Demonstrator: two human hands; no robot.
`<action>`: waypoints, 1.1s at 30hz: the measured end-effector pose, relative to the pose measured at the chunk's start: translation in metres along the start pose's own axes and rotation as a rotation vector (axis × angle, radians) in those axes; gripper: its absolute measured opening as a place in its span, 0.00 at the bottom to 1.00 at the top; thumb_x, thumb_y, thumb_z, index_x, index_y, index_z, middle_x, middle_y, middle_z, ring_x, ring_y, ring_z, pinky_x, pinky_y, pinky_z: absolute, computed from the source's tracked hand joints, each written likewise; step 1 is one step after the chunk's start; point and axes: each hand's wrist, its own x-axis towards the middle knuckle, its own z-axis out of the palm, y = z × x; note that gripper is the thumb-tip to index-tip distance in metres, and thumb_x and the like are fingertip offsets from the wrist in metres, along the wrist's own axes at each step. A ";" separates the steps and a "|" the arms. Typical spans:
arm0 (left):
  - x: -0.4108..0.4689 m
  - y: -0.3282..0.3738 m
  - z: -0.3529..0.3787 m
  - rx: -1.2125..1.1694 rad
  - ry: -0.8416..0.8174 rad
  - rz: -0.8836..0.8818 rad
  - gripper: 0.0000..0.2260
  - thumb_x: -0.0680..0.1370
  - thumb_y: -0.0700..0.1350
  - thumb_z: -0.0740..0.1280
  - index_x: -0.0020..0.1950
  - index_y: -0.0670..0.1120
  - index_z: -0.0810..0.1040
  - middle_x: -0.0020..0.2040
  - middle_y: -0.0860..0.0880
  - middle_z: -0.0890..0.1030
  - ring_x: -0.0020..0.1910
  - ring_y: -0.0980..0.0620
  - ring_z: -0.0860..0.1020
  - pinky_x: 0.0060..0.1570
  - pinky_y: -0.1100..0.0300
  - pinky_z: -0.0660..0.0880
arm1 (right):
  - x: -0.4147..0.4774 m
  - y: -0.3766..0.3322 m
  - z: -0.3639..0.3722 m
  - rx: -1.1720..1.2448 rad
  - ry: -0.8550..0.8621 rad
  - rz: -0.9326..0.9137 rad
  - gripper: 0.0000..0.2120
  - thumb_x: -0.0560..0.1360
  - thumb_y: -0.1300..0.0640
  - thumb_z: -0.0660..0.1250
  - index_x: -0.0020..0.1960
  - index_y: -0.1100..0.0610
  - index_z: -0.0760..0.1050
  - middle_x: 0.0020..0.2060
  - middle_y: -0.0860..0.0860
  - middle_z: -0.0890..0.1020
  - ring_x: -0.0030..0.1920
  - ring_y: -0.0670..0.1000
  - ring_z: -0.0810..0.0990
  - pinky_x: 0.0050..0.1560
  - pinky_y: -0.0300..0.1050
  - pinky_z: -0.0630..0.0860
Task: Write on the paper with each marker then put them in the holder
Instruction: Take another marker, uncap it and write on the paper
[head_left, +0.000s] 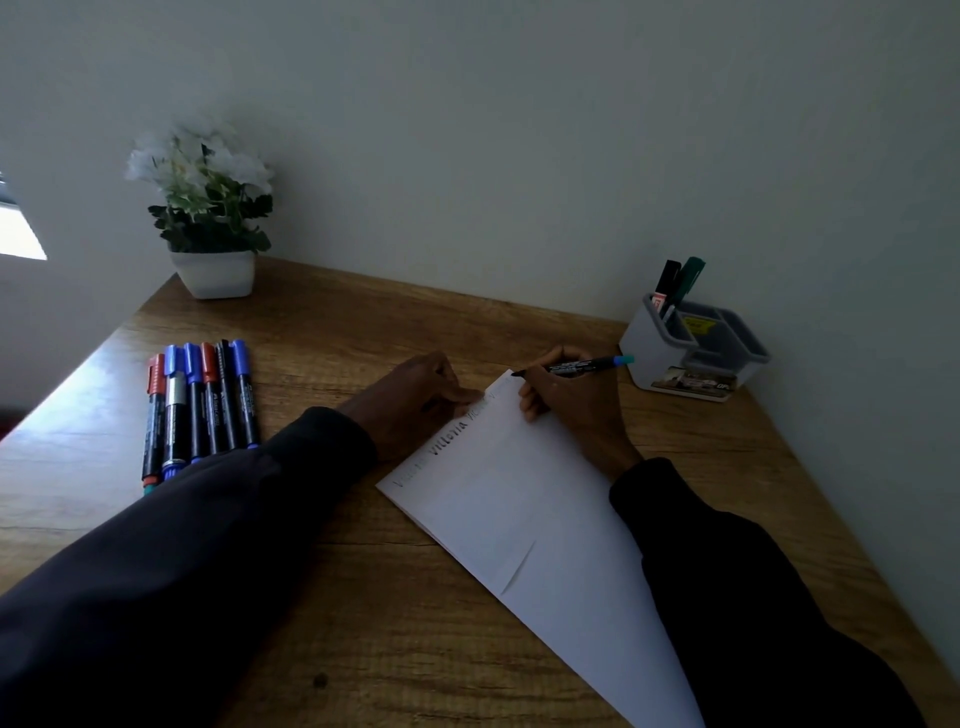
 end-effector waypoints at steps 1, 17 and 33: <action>0.000 0.001 -0.001 -0.011 -0.010 -0.002 0.02 0.79 0.45 0.66 0.48 0.50 0.77 0.49 0.48 0.76 0.44 0.53 0.75 0.36 0.73 0.69 | 0.000 0.000 0.000 0.003 -0.007 -0.001 0.05 0.76 0.68 0.72 0.41 0.65 0.78 0.32 0.60 0.84 0.27 0.56 0.82 0.27 0.45 0.80; -0.011 0.006 0.005 0.063 0.152 0.005 0.09 0.79 0.45 0.64 0.54 0.47 0.82 0.57 0.49 0.77 0.56 0.53 0.74 0.54 0.64 0.67 | 0.000 -0.001 0.003 -0.027 -0.045 0.009 0.05 0.77 0.67 0.71 0.43 0.67 0.78 0.31 0.57 0.83 0.26 0.50 0.82 0.27 0.41 0.80; -0.005 -0.003 -0.010 -0.020 0.079 -0.007 0.10 0.77 0.41 0.68 0.57 0.50 0.81 0.49 0.54 0.76 0.45 0.58 0.76 0.43 0.67 0.77 | 0.001 -0.005 -0.004 0.136 0.003 0.082 0.05 0.79 0.67 0.67 0.44 0.66 0.79 0.33 0.60 0.84 0.29 0.56 0.81 0.29 0.44 0.77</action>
